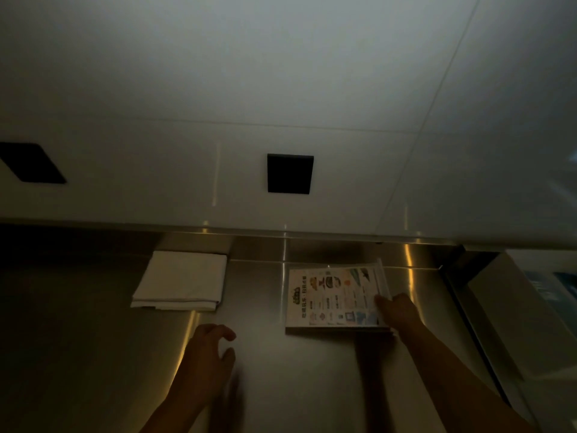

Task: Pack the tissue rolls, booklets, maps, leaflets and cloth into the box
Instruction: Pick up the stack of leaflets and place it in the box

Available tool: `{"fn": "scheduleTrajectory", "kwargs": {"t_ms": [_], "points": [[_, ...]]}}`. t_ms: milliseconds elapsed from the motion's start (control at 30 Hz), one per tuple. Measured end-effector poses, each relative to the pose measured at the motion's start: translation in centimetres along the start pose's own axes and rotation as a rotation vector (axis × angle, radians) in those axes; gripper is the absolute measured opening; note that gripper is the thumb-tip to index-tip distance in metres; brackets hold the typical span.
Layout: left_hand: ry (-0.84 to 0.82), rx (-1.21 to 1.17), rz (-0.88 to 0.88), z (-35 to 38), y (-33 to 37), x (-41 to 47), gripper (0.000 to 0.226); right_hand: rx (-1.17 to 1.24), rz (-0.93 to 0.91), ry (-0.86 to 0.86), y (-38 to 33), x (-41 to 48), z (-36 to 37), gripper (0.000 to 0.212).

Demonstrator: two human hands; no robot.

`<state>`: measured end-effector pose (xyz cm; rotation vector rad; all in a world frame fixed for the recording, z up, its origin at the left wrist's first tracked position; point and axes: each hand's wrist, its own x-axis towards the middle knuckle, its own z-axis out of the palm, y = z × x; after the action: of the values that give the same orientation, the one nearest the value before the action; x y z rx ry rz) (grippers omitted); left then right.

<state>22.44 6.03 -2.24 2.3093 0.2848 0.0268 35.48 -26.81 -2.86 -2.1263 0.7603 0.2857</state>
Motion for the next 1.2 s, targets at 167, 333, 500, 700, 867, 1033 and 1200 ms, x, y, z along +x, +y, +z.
{"fn": "scheduleTrajectory", "kwargs": {"t_ms": [167,333,500,700,867,1033,1200], "points": [[0.028,0.011,0.013,0.4,0.9,-1.0,0.037,0.209,0.144,-0.164,0.1,-0.6,-1.0,0.026],[0.029,0.004,0.011,1.7,2.5,-2.5,0.039,0.453,0.265,-0.382,0.6,-2.7,-1.7,0.01],[-0.004,-0.011,0.014,2.3,4.3,-3.7,0.042,0.546,0.206,-0.338,1.9,-4.3,-2.1,0.027],[0.028,-0.078,-0.008,4.5,8.5,-4.8,0.027,0.521,0.131,-0.347,6.4,-5.1,-7.5,0.023],[0.039,-0.147,-0.022,9.0,13.0,-7.8,0.023,0.511,0.051,-0.379,9.5,-5.6,-14.4,0.018],[-0.016,-0.16,0.021,12.0,17.8,-9.7,0.023,0.511,-0.044,-0.356,12.1,-6.4,-22.4,0.031],[-0.068,-0.165,0.133,13.6,22.2,-9.2,0.023,0.537,-0.088,-0.228,15.2,-7.9,-29.2,0.028]]}}
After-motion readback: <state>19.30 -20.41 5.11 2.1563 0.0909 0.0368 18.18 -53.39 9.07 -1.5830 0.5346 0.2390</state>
